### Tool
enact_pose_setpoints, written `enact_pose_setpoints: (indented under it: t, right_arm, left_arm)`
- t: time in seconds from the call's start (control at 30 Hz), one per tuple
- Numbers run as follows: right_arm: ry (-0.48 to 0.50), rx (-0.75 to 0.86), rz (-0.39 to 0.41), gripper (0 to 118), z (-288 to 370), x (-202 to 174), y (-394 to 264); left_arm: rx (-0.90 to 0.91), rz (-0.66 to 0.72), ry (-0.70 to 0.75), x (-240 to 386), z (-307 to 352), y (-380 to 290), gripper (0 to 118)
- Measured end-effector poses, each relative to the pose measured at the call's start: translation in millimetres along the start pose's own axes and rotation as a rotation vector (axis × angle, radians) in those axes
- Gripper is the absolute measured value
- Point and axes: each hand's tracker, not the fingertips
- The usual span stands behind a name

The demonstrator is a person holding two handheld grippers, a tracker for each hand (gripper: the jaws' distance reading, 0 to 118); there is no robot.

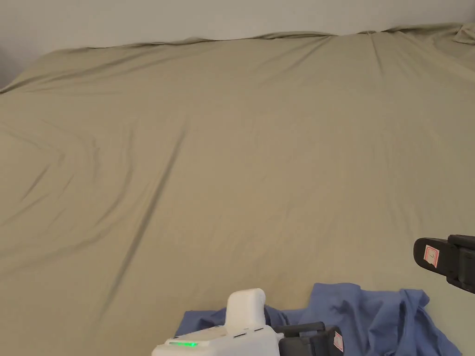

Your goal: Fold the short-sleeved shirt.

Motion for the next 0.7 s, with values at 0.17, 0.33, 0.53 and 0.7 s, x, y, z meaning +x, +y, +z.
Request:
enact_pose_setpoints:
  t: [0.17,0.33,0.53,0.7]
  right_arm:
    - [0.020,0.017,-0.012,3,1,-1,3]
    - [0.025,0.025,-0.040,3,-2,1,3]
    - [0.018,0.008,-0.015,3,0,-3,4]
    - [0.019,0.003,-0.020,3,-1,-6,8]
  left_arm:
    - [0.171,-0.084,0.092,-19,95,28,111]
    - [0.178,-0.050,0.420,-78,121,37,3]
    - [0.087,-0.088,0.447,-90,92,12,3]
    - [-0.004,-0.205,0.267,-38,32,-4,3]
